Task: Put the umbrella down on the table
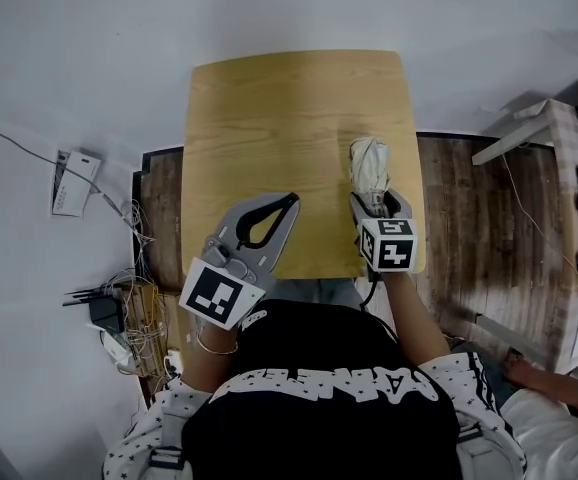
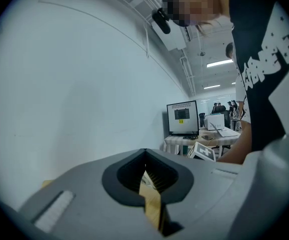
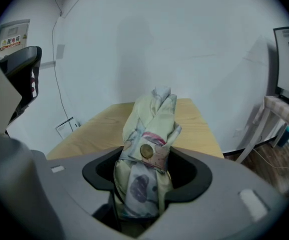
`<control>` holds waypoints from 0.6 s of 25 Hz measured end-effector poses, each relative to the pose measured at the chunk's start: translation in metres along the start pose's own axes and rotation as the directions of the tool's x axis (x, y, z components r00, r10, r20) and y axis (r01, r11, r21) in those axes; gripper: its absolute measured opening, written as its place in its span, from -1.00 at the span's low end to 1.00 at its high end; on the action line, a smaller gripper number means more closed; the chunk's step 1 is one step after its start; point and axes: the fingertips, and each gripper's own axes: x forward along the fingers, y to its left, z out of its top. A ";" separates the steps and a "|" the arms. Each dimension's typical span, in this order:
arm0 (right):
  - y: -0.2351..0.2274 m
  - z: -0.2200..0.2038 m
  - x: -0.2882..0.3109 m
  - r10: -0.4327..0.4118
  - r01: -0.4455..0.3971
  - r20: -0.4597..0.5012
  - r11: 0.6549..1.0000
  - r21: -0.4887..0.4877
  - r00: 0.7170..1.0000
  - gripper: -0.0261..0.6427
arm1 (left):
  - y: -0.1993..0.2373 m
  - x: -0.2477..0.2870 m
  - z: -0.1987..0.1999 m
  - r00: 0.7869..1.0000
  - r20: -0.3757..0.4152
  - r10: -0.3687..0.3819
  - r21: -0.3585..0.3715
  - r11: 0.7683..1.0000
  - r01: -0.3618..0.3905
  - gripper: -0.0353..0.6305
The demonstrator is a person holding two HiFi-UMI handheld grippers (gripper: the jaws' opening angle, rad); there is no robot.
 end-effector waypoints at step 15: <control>-0.003 -0.021 0.029 -0.037 0.034 -0.090 0.999 -0.037 0.995 -0.08 | 0.012 0.003 -0.004 1.000 -0.004 -0.011 -0.019 1.000 0.010 -0.89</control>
